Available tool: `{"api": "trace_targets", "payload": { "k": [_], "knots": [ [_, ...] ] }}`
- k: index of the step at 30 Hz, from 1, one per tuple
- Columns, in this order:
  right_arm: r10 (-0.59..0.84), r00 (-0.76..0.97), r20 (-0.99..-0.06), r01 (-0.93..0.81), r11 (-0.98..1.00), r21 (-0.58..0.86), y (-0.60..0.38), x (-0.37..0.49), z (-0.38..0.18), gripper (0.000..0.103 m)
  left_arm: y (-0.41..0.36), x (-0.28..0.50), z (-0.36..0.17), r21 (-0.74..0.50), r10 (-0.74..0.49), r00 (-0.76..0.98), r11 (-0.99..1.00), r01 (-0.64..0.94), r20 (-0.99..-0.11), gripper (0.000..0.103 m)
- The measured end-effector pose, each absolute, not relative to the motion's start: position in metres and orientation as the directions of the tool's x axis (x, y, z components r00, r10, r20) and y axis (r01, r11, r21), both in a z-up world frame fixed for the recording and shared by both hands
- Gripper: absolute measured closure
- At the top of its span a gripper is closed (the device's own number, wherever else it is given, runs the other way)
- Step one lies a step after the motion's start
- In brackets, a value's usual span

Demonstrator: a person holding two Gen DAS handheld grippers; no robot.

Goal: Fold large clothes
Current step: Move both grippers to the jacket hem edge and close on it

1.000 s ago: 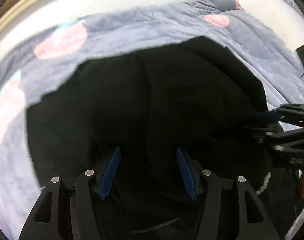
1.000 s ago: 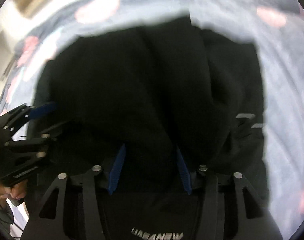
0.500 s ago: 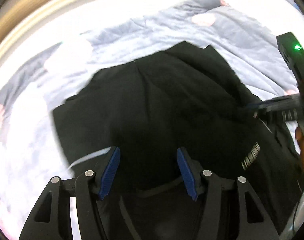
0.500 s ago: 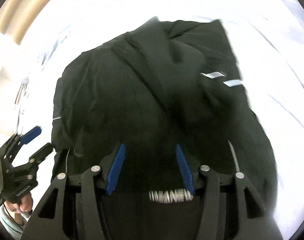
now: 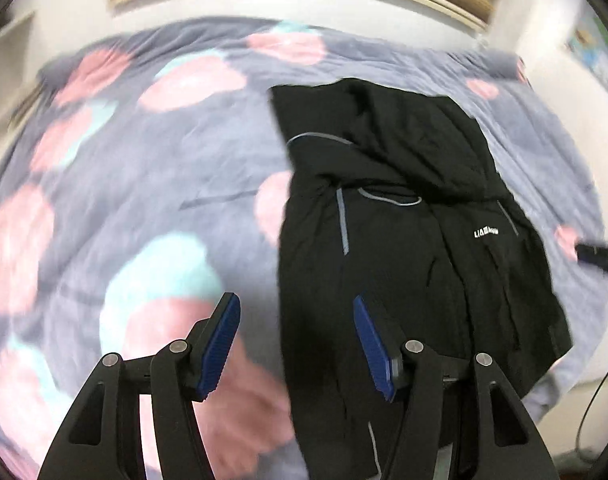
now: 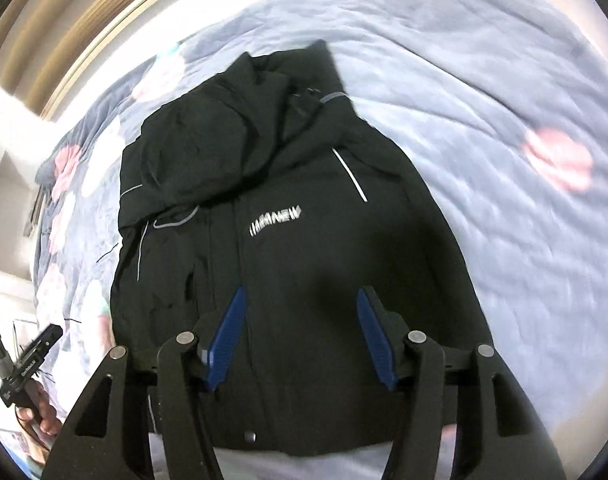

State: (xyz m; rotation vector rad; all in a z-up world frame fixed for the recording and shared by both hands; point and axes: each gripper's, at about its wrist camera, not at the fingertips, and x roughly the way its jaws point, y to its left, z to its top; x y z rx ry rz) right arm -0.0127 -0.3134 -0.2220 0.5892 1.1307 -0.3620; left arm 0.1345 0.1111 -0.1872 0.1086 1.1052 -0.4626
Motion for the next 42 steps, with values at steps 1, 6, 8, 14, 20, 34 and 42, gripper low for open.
{"api": "trace_targets", "payload": {
  "k": [1, 6, 8, 14, 20, 34, 42],
  "knots": [
    [0.022, 0.394, -0.919, 0.561, 0.786, 0.259, -0.31, -0.022, -0.221, 0.043, 0.12, 0.13, -0.188, -0.156, -0.31, 0.365, 0.906, 0.394, -0.878, 0.042],
    [-0.015, 0.369, -0.929, 0.587, 0.779, 0.22, -0.29, -0.063, -0.217, 0.043, 0.14, 0.114, -0.193, -0.212, -0.353, 0.357, 0.902, 0.377, -0.865, 0.042],
    [-0.03, 0.356, -0.934, 0.598, 0.775, 0.203, -0.282, -0.079, -0.216, 0.043, 0.142, 0.109, -0.197, -0.221, -0.362, 0.345, 0.895, 0.386, -0.866, 0.042],
    [-0.053, 0.329, -0.943, 0.653, 0.734, 0.186, -0.273, -0.122, -0.221, 0.042, 0.143, 0.099, -0.212, -0.24, -0.387, 0.297, 0.872, 0.427, -0.873, 0.042],
    [-0.068, 0.287, -0.955, 0.704, 0.692, 0.162, -0.278, -0.153, -0.238, 0.042, 0.139, 0.08, -0.236, -0.211, -0.352, 0.231, 0.855, 0.474, -0.907, 0.042],
    [-0.053, 0.18, -0.982, 0.694, 0.715, 0.089, -0.365, -0.143, -0.297, 0.042, 0.146, 0.065, -0.292, -0.37, -0.409, 0.066, 0.874, 0.316, -0.91, 0.042],
    [0.043, 0.118, -0.992, 0.629, 0.77, 0.108, -0.399, -0.128, -0.349, 0.042, 0.155, 0.059, -0.329, -0.43, -0.435, 0.01, 0.894, 0.123, -0.9, 0.042]
  ]
}}
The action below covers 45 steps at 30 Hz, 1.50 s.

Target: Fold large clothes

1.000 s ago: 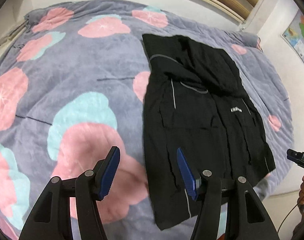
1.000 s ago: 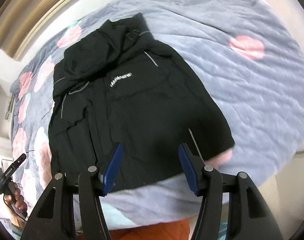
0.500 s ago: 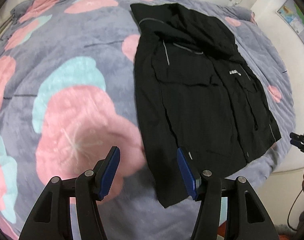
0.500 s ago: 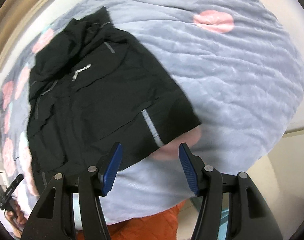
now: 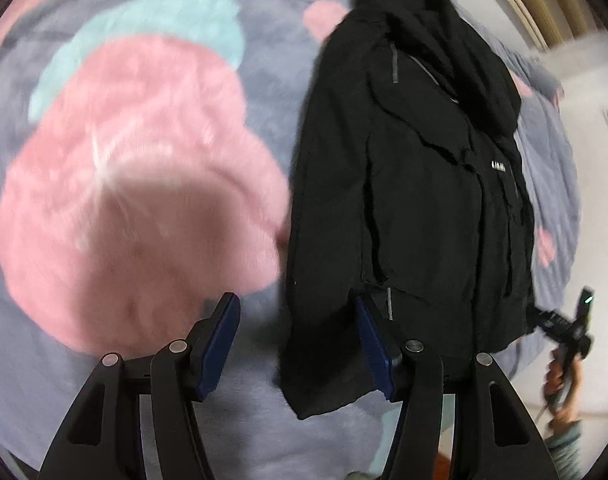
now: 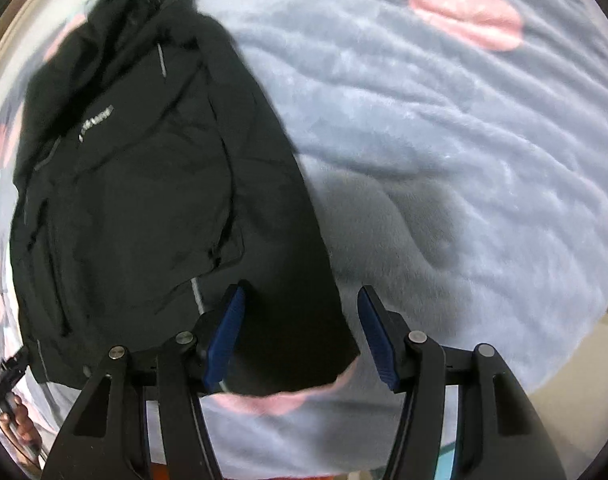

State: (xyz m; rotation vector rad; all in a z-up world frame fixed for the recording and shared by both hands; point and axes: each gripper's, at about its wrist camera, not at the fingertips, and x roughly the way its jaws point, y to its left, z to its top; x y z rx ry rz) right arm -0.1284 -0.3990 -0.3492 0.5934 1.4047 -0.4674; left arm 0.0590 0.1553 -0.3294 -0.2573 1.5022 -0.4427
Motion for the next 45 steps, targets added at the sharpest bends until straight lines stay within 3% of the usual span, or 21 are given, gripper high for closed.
{"api": "trace_targets", "payload": {
  "k": [9, 11, 12, 13, 17, 18, 20, 21, 24, 25, 27, 29, 30, 37, 45],
  "knots": [
    [0.196, 0.139, -0.971, 0.566, 0.789, 0.24, -0.409, -0.118, -0.37, 0.043, 0.143, 0.05, -0.353, -0.467, -0.467, -0.009, 0.883, 0.053, -0.884, 0.043],
    [0.218, 0.151, -0.964, 0.522, 0.811, 0.265, -0.406, -0.118, -0.365, 0.053, 0.138, 0.046, -0.345, -0.47, -0.472, 0.013, 0.879, 0.083, -0.881, 0.06],
    [0.219, 0.155, -0.963, 0.499, 0.824, 0.268, -0.402, -0.118, -0.361, 0.054, 0.135, 0.043, -0.34, -0.496, -0.499, 0.006, 0.863, 0.096, -0.867, 0.077],
    [0.222, 0.159, -0.962, 0.479, 0.835, 0.272, -0.4, -0.12, -0.359, 0.055, 0.133, 0.042, -0.335, -0.495, -0.5, 0.016, 0.862, 0.108, -0.866, 0.078],
    [0.25, 0.142, -0.958, 0.457, 0.842, 0.288, -0.401, -0.124, -0.365, 0.053, 0.123, 0.036, -0.328, -0.474, -0.482, 0.037, 0.871, 0.13, -0.875, 0.078],
    [0.27, 0.142, -0.952, 0.467, 0.83, 0.305, -0.402, -0.125, -0.37, 0.052, 0.122, 0.036, -0.333, -0.471, -0.477, 0.028, 0.875, 0.115, -0.879, 0.075],
    [0.292, 0.141, -0.946, 0.486, 0.812, 0.324, -0.408, -0.126, -0.377, 0.038, 0.119, 0.036, -0.342, -0.477, -0.48, 0.009, 0.873, 0.097, -0.877, 0.064],
    [0.313, 0.139, -0.939, 0.497, 0.798, 0.34, -0.41, -0.126, -0.384, 0.037, 0.117, 0.036, -0.346, -0.48, -0.482, 0.001, 0.872, 0.091, -0.876, 0.057],
    [0.33, 0.125, -0.936, 0.508, 0.789, 0.346, -0.406, -0.123, -0.394, 0.036, 0.113, 0.038, -0.352, -0.468, -0.469, -0.016, 0.878, 0.097, -0.883, 0.056],
    [0.33, 0.124, -0.936, 0.509, 0.788, 0.345, -0.405, -0.122, -0.393, 0.038, 0.109, 0.039, -0.353, -0.464, -0.464, -0.018, 0.881, 0.092, -0.886, 0.057],
    [0.327, 0.144, -0.934, 0.48, 0.803, 0.355, -0.403, -0.118, -0.384, 0.062, 0.107, 0.04, -0.35, -0.45, -0.451, -0.009, 0.888, 0.093, -0.892, 0.062],
    [0.296, 0.16, -0.942, 0.452, 0.826, 0.336, -0.398, -0.117, -0.371, 0.082, 0.106, 0.04, -0.343, -0.434, -0.438, 0.007, 0.892, 0.124, -0.899, 0.08],
    [0.283, 0.174, -0.943, 0.434, 0.838, 0.331, -0.395, -0.115, -0.363, 0.086, 0.104, 0.039, -0.337, -0.433, -0.439, 0.021, 0.892, 0.131, -0.898, 0.09],
    [0.235, 0.329, -0.915, 0.341, 0.874, 0.347, -0.386, -0.103, -0.279, 0.089, 0.124, 0.054, -0.266, -0.599, -0.613, 0.184, 0.79, 0.129, -0.768, 0.094],
    [0.22, 0.496, -0.84, 0.315, 0.856, 0.41, -0.413, -0.047, -0.194, 0.089, 0.111, 0.111, -0.177, -0.649, -0.694, 0.328, 0.718, 0.251, -0.641, 0.093]
  ]
}}
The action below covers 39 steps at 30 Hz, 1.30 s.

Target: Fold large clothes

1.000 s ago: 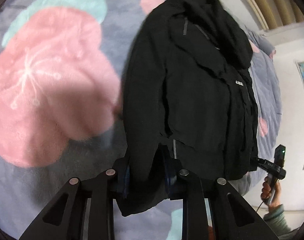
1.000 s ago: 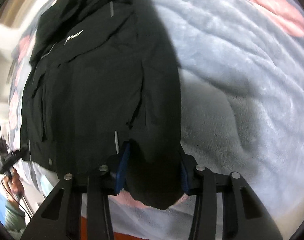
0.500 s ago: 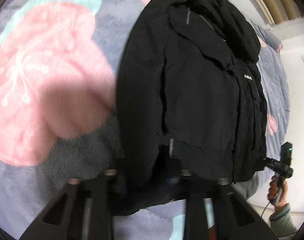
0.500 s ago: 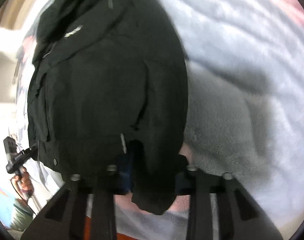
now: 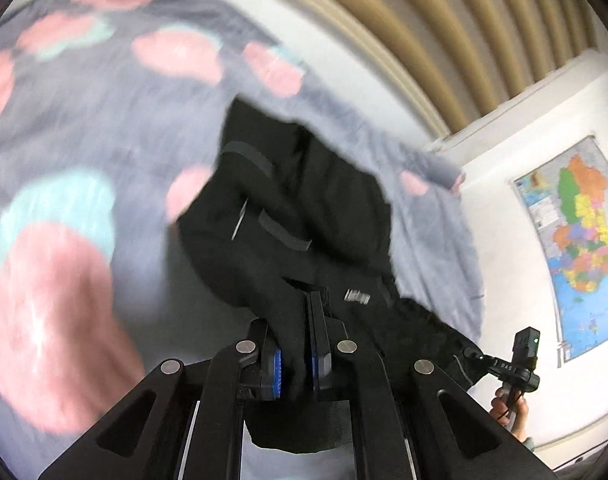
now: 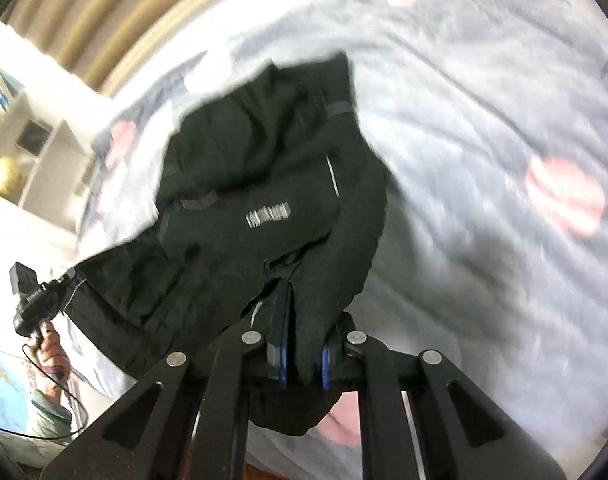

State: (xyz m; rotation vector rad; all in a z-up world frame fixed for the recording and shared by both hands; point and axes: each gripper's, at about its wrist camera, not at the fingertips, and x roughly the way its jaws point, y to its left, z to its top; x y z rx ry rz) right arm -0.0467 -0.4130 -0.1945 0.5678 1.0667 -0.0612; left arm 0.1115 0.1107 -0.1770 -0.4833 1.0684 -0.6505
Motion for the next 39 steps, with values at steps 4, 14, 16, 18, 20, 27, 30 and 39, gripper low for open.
{"api": "trace_targets", "payload": {
  "k": [4, 14, 16, 18, 20, 27, 30, 39],
  "knots": [
    [0.232, 0.521, -0.821, 0.326, 0.835, 0.443, -0.427, -0.004, -0.175, 0.089, 0.099, 0.152, -0.153, -0.652, -0.712, 0.351, 0.7, 0.291, -0.608, 0.093],
    [0.198, 0.54, -0.818, 0.385, 0.806, 0.449, -0.483, 0.138, -0.169, 0.089, 0.045, 0.291, -0.144, -0.648, -0.711, 0.37, 0.701, 0.298, -0.598, 0.092],
    [0.175, 0.523, -0.834, 0.429, 0.792, 0.434, -0.496, 0.169, -0.186, 0.088, 0.033, 0.327, -0.159, -0.644, -0.689, 0.368, 0.721, 0.256, -0.625, 0.09],
    [0.15, 0.494, -0.857, 0.466, 0.786, 0.406, -0.507, 0.205, -0.212, 0.088, 0.023, 0.362, -0.181, -0.648, -0.664, 0.357, 0.739, 0.185, -0.656, 0.089],
    [0.116, 0.456, -0.882, 0.497, 0.789, 0.361, -0.513, 0.237, -0.24, 0.085, 0.011, 0.395, -0.212, -0.639, -0.635, 0.349, 0.76, 0.12, -0.689, 0.088],
    [0.126, 0.307, -0.943, 0.545, 0.789, 0.283, -0.518, 0.297, -0.338, 0.082, -0.03, 0.445, -0.313, -0.501, -0.488, 0.264, 0.865, 0.018, -0.832, 0.085],
    [0.141, 0.306, -0.942, 0.559, 0.774, 0.298, -0.522, 0.301, -0.356, 0.082, -0.044, 0.449, -0.335, -0.455, -0.448, 0.253, 0.89, 0.034, -0.858, 0.085],
    [0.169, 0.352, -0.921, 0.534, 0.772, 0.346, -0.533, 0.279, -0.32, 0.079, -0.029, 0.43, -0.289, -0.407, -0.448, 0.27, 0.892, 0.196, -0.852, 0.081]
  ]
}}
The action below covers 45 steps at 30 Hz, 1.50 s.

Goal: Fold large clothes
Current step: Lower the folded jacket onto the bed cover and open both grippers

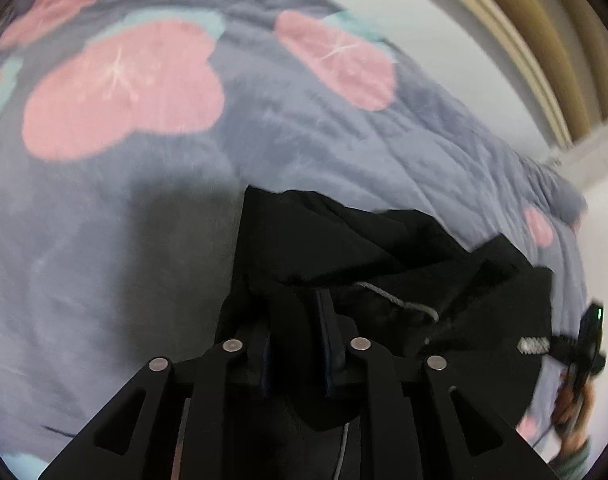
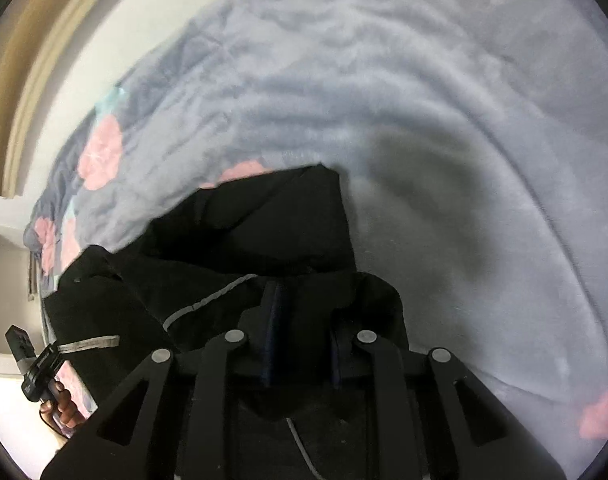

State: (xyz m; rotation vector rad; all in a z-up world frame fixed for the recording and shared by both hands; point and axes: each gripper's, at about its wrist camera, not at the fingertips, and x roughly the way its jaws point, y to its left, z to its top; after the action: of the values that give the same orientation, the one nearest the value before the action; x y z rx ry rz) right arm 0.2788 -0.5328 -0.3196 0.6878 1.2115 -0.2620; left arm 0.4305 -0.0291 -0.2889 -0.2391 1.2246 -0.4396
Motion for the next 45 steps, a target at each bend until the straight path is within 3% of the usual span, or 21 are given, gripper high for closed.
{"api": "trace_targets", "payload": {
  "k": [5, 7, 8, 10, 11, 15, 24, 31, 35, 39, 40, 41, 42, 44, 45],
  "knots": [
    [0.201, 0.435, -0.878, 0.478, 0.775, 0.414, -0.532, 0.25, -0.272, 0.068, 0.01, 0.413, -0.237, -0.529, -0.591, 0.242, 0.802, 0.276, -0.769, 0.071],
    [0.185, 0.449, -0.874, 0.467, 0.786, 0.406, -0.53, 0.241, -0.258, 0.059, 0.038, 0.407, -0.212, -0.558, -0.616, 0.284, 0.787, 0.262, -0.735, 0.058],
    [0.153, 0.455, -0.877, 0.469, 0.796, 0.382, -0.529, 0.236, -0.25, 0.046, 0.047, 0.404, -0.204, -0.56, -0.615, 0.306, 0.789, 0.255, -0.727, 0.053],
    [0.081, 0.466, -0.881, 0.465, 0.825, 0.321, -0.525, 0.23, -0.237, 0.038, 0.069, 0.396, -0.181, -0.578, -0.631, 0.355, 0.775, 0.255, -0.69, 0.028],
    [0.047, 0.469, -0.882, 0.45, 0.847, 0.285, -0.522, 0.228, -0.231, 0.038, 0.076, 0.392, -0.172, -0.579, -0.635, 0.375, 0.772, 0.263, -0.675, 0.025],
    [0.005, 0.455, -0.891, 0.391, 0.897, 0.204, -0.511, 0.235, -0.234, 0.038, 0.074, 0.385, -0.162, -0.504, -0.583, 0.408, 0.813, 0.292, -0.703, 0.025],
    [-0.013, 0.452, -0.892, 0.296, 0.945, 0.137, -0.512, 0.278, -0.288, 0.038, 0.001, 0.422, -0.234, -0.331, -0.454, 0.334, 0.871, 0.364, -0.826, 0.025],
    [0.019, 0.462, -0.887, 0.264, 0.951, 0.158, -0.537, 0.297, -0.313, 0.038, -0.02, 0.465, -0.277, -0.433, -0.537, 0.197, 0.808, 0.399, -0.821, 0.025],
    [0.118, 0.457, -0.882, 0.227, 0.943, 0.244, -0.551, 0.314, -0.328, 0.038, -0.027, 0.48, -0.297, -0.499, -0.586, 0.141, 0.773, 0.391, -0.798, 0.025],
    [0.255, 0.396, -0.882, 0.209, 0.911, 0.357, -0.555, 0.331, -0.351, 0.036, -0.034, 0.486, -0.304, -0.571, -0.65, 0.129, 0.733, 0.37, -0.749, 0.03],
    [0.254, 0.4, -0.881, 0.198, 0.915, 0.353, -0.551, 0.331, -0.353, 0.043, -0.038, 0.484, -0.305, -0.578, -0.658, 0.13, 0.725, 0.375, -0.741, 0.048],
    [0.246, 0.404, -0.881, 0.192, 0.919, 0.345, -0.548, 0.33, -0.352, 0.065, -0.042, 0.483, -0.305, -0.576, -0.657, 0.127, 0.724, 0.38, -0.743, 0.062],
    [0.232, 0.407, -0.884, 0.194, 0.923, 0.332, -0.545, 0.328, -0.351, 0.069, -0.045, 0.481, -0.307, -0.572, -0.654, 0.119, 0.724, 0.385, -0.747, 0.09],
    [0.193, 0.458, -0.868, 0.186, 0.934, 0.306, -0.539, 0.316, -0.335, 0.082, -0.048, 0.473, -0.3, -0.527, -0.629, 0.163, 0.743, 0.412, -0.76, 0.091],
    [0.178, 0.474, -0.862, 0.186, 0.937, 0.296, -0.538, 0.312, -0.328, 0.083, -0.046, 0.469, -0.294, -0.507, -0.621, 0.194, 0.751, 0.424, -0.759, 0.092]
  ]
}}
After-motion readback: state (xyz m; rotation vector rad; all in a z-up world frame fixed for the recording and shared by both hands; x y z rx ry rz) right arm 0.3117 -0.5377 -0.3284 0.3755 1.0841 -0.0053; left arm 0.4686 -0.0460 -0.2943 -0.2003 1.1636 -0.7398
